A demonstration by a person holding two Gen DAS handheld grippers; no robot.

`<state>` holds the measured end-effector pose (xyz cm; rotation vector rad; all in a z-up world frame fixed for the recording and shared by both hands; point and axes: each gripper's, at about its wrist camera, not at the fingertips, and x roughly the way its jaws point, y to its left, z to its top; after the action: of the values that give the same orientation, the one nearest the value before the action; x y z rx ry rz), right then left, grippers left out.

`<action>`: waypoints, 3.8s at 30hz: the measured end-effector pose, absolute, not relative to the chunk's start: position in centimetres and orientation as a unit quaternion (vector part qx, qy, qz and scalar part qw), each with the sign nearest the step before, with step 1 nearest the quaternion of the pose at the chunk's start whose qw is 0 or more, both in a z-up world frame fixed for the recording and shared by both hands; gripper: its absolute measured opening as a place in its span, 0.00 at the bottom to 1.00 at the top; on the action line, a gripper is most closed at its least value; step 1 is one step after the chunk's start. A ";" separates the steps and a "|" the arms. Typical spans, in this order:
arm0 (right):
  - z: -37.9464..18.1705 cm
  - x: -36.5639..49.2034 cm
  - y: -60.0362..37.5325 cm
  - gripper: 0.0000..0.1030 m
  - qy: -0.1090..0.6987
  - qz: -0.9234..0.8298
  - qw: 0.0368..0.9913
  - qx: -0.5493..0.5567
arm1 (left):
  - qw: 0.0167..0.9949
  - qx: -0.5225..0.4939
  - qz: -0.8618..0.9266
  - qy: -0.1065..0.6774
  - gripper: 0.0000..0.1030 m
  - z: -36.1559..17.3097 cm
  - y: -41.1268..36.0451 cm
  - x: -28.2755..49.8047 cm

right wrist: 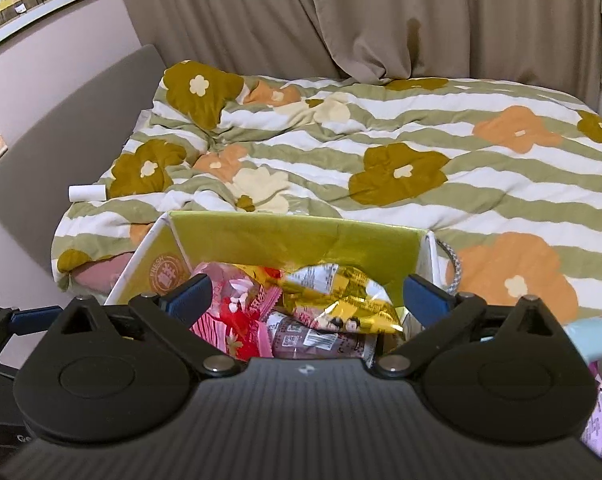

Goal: Organize snacks
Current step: 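Carry both bags into the yellow box and open both tools, then move both tools back over the remaining snack pile, then grasp the red Potato Stix bag with the left tool while the right tool grasps the cream lemon bag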

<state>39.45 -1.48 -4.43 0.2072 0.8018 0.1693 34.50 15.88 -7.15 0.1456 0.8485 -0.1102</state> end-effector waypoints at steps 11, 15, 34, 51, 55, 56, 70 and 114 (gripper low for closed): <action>-2.1 37.0 -2.2 1.00 0.371 0.078 0.919 0.104 | 0.917 0.063 -0.052 0.390 0.99 -5.0 15.7 32.8; -0.7 35.0 -2.5 1.00 0.349 0.059 0.932 0.078 | 0.922 0.061 -0.065 0.377 0.99 -3.9 15.2 31.8; 2.9 23.9 -15.3 1.00 0.321 -0.034 0.943 0.079 | 0.930 0.067 -0.152 0.329 0.99 -1.0 3.0 25.3; -1.2 19.0 -33.0 1.00 0.358 -0.048 0.930 0.068 | 0.914 0.052 -0.160 0.370 0.98 -4.8 -13.2 20.9; -2.9 19.0 -35.7 1.00 0.373 -0.048 0.922 0.093 | 0.905 0.060 -0.174 0.383 0.98 -6.5 -16.0 21.0; -3.4 19.1 -36.3 1.00 0.379 -0.045 0.918 0.108 | 0.903 0.062 -0.177 0.386 0.97 -6.9 -16.6 21.0; -10.7 22.2 -39.9 1.00 0.441 -0.030 0.882 0.160 | 0.867 0.096 -0.210 0.441 0.90 -14.4 -23.3 24.0; -15.1 22.8 -37.8 0.82 0.489 -0.017 0.864 0.121 | 0.860 0.133 -0.227 0.437 0.57 -15.3 -22.7 22.0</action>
<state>22.80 -37.79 -15.13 0.2542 1.0249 -0.0361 21.99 -22.66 -15.33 0.2793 0.9180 -0.4769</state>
